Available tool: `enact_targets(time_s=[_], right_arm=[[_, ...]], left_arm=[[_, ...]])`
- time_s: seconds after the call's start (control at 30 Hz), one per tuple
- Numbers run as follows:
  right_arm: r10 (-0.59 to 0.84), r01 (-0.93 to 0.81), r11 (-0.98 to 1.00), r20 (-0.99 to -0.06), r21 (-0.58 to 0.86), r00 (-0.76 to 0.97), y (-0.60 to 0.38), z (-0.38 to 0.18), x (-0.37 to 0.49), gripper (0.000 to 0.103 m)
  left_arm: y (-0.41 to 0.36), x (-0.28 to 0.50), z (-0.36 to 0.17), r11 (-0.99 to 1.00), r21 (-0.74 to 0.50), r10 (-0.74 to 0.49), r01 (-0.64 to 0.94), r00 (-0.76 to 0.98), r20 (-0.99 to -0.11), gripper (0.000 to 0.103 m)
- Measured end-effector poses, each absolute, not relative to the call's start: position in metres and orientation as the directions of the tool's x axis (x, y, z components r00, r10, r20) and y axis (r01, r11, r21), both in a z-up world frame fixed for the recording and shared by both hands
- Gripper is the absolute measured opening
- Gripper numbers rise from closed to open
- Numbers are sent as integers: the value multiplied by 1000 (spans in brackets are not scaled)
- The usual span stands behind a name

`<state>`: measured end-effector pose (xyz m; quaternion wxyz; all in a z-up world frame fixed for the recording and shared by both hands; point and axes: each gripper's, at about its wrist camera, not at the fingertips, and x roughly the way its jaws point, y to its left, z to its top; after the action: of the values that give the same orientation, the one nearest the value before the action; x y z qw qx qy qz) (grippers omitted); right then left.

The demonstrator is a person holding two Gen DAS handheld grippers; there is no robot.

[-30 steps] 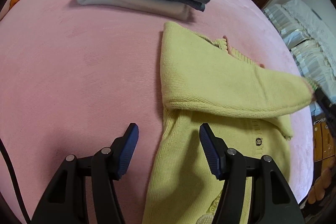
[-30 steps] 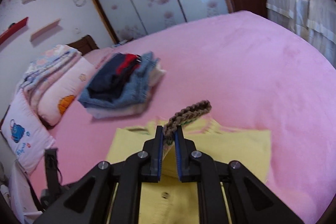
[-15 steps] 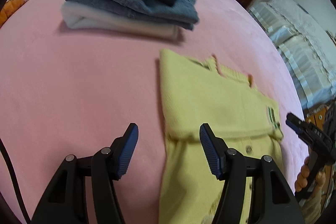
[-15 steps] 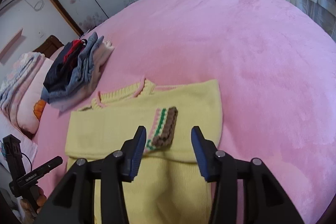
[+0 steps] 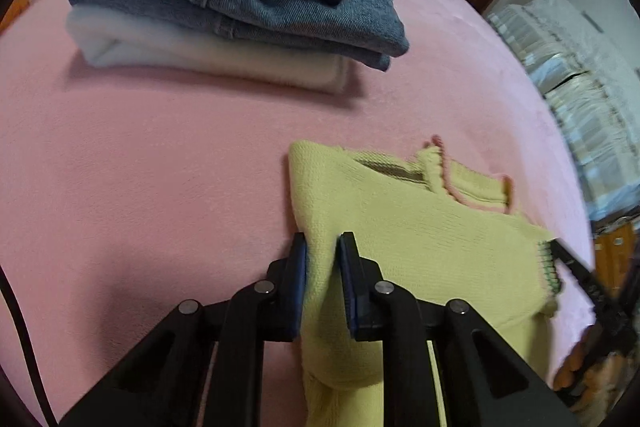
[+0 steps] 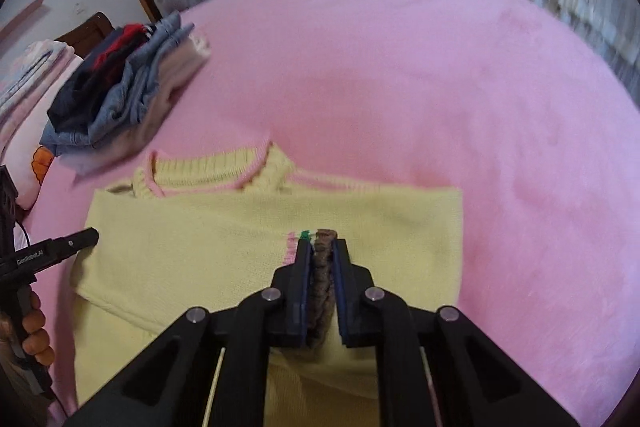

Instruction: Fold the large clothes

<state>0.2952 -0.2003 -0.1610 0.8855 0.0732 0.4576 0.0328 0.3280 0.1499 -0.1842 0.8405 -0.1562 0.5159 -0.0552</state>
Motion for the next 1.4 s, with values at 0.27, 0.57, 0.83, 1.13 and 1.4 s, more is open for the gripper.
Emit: enact_targets(time_s=[0.27,0.57,0.83,1.13,1.4], right_arm=[[62,74,990,-831,123,553,-208,-172,291,3],[251,-143,968,-747,208,616,-132,-121,267,3],[296,-235,952,-778,195,555,-80,-149,267,3],[268,-206,961,-815,186,514,-99,-176,267,3],[137,-16,988,-829,153,541,-180,-182,260,0]], left_arm=[[137,321,-173,983,-169,-118,-67,472,-874,37],[95,287,-118,953,-294,-280,77,599,-750,65],[61,292,-151,960,-274,-270,62,475,-837,65],[62,295,-181,975,-214,-215,54,445,-869,65],[79,283,-183,973,-221,-227,68,461,-858,63]])
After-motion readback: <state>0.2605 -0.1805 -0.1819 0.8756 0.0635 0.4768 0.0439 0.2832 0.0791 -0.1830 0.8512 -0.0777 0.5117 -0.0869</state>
